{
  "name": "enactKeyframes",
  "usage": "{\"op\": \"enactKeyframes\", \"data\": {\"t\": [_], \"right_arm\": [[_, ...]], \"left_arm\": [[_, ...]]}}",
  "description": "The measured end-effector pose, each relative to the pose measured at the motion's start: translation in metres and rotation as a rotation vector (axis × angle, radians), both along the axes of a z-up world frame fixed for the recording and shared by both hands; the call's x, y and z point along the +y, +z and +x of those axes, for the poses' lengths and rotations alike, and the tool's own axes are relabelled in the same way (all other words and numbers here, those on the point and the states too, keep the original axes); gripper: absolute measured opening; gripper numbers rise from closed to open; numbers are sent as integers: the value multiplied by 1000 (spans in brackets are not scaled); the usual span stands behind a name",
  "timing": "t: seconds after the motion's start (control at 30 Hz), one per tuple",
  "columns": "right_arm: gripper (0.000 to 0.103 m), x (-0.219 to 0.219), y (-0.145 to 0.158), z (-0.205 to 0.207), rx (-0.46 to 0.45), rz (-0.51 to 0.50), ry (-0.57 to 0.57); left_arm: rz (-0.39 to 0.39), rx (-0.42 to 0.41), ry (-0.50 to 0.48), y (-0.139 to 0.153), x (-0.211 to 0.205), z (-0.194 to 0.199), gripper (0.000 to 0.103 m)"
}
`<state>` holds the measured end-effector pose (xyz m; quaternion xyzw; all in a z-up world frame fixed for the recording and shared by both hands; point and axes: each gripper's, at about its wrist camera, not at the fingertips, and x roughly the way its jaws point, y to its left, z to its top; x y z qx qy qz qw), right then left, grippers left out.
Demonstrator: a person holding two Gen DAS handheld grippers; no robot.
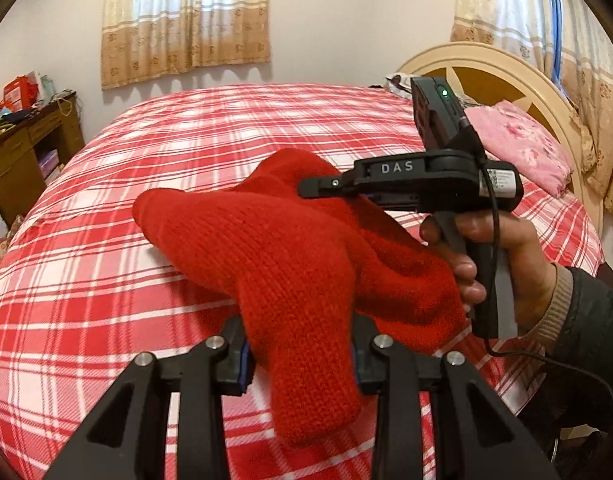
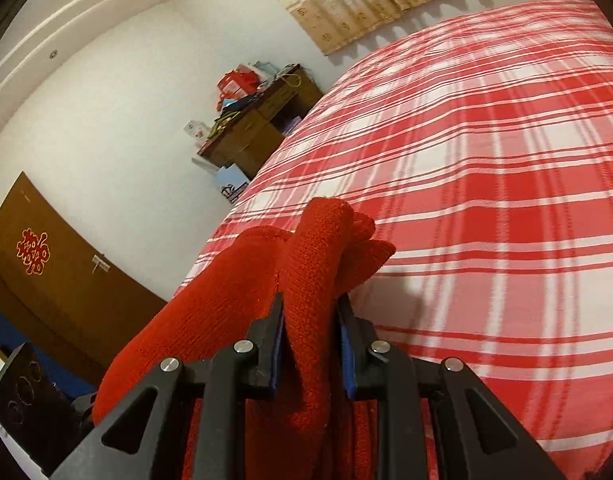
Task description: Fold small clothes
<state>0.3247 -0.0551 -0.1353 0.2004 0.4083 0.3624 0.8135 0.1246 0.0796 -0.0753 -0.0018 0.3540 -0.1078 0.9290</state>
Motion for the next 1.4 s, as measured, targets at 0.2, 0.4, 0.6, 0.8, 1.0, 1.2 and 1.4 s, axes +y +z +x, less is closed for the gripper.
{"op": "enactKeyframes", "data": {"t": [0.2, 0.4, 0.6, 0.8, 1.0, 1.2, 1.4], "right_arm": [[23, 26, -3, -3, -2, -11, 42], [23, 41, -7, -7, 5, -15, 69], [23, 54, -8, -10, 14, -22, 89], [23, 64, -10, -14, 21, -34, 109], [23, 69, -15, -14, 35, -47, 116], [23, 68, -27, -11, 56, -50, 107], [23, 63, -38, -9, 74, -52, 97]], "left_arm": [[-8, -9, 38, -6, 17, -11, 36], [-15, -7, 63, -10, 31, -20, 36], [-16, -3, 77, -13, 38, -29, 36], [-22, 8, 94, -20, 42, -36, 36], [-26, 26, 104, -30, 47, -41, 36], [-36, 51, 114, -47, 53, -46, 36], [-58, 58, 123, -58, 56, -50, 36]]}}
